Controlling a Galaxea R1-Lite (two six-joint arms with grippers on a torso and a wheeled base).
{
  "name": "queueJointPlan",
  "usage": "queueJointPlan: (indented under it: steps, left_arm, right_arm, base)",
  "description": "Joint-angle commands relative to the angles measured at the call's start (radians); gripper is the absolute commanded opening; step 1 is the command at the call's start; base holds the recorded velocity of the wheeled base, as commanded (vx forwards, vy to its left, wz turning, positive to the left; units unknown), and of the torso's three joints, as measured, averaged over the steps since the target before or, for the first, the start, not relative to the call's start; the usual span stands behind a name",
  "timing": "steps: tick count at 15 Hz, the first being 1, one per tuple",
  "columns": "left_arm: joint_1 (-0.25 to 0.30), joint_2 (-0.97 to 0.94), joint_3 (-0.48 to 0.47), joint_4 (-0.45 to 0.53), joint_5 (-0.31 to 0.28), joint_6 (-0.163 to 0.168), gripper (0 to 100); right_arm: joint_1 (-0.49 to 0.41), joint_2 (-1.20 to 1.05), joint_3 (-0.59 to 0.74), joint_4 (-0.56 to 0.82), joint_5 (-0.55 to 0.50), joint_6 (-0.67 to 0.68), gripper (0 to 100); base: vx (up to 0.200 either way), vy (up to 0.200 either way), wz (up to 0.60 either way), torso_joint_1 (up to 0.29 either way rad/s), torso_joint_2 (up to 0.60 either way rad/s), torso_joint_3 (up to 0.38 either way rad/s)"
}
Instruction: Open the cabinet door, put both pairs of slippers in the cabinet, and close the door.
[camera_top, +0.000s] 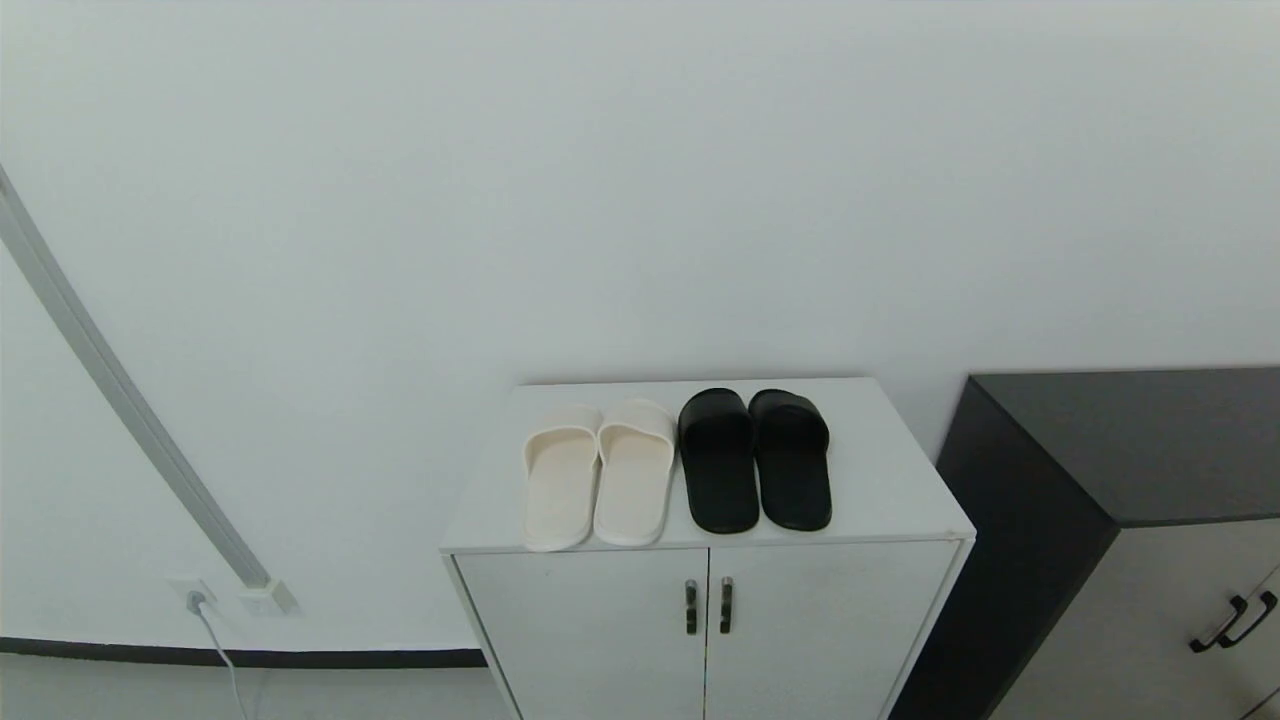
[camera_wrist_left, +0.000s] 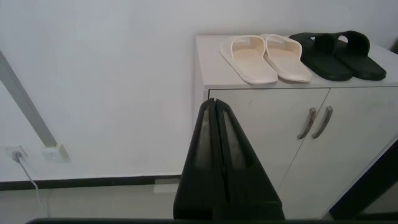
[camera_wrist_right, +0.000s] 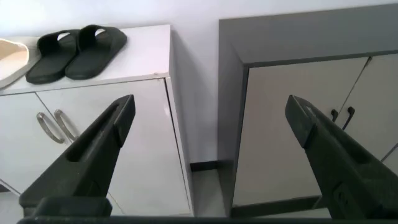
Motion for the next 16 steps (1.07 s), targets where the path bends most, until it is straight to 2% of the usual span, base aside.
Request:
queueJointPlan:
  steps: [1, 2, 4, 5, 7, 10, 13, 16]
  left_arm:
    - [0.000, 0.001, 0.000, 0.000, 0.001, 0.001, 0]
    - [0.000, 0.001, 0.000, 0.000, -0.001, 0.006, 0]
    - [0.000, 0.001, 0.002, 0.000, -0.002, 0.011, 0]
    - [0.000, 0.001, 0.002, 0.000, -0.002, 0.012, 0]
    - [0.000, 0.001, 0.000, 0.000, -0.004, 0.012, 0]
    - [0.000, 0.001, 0.000, 0.000, -0.011, 0.014, 0]
    - [0.000, 0.001, 0.000, 0.000, -0.011, 0.014, 0]
    - [0.000, 0.001, 0.000, 0.000, -0.013, 0.014, 0]
  right_arm:
    - [0.000, 0.001, 0.000, -0.003, -0.001, 0.003, 100]
    - [0.000, 0.001, -0.002, -0.009, -0.003, 0.013, 100]
    - [0.005, 0.095, -0.215, 0.014, -0.001, 0.196, 100]
    - [0.005, 0.150, -0.244, 0.047, 0.015, 0.201, 100]
    - [0.005, 0.276, -0.150, 0.045, 0.086, 0.090, 100]
    - [0.025, 0.383, -0.080, 0.004, 0.161, 0.038, 100]
    - [0.026, 0.550, -0.121, -0.084, 0.176, 0.035, 100]
    - [0.066, 0.750, -0.202, -0.185, 0.173, 0.043, 100]
  base:
    - [0.000, 0.000, 0.00, 0.000, 0.00, 0.000]
    - [0.000, 0.000, 0.00, 0.000, 0.00, 0.000]
    - [0.000, 0.000, 0.00, 0.000, 0.00, 0.000]
    - [0.000, 0.000, 0.00, 0.000, 0.00, 0.000]
    - [0.000, 0.000, 0.00, 0.000, 0.00, 0.000]
    - [0.000, 0.000, 0.00, 0.000, 0.00, 0.000]
    - [0.000, 0.000, 0.00, 0.000, 0.00, 0.000]
    - [0.000, 0.000, 0.00, 0.000, 0.00, 0.000]
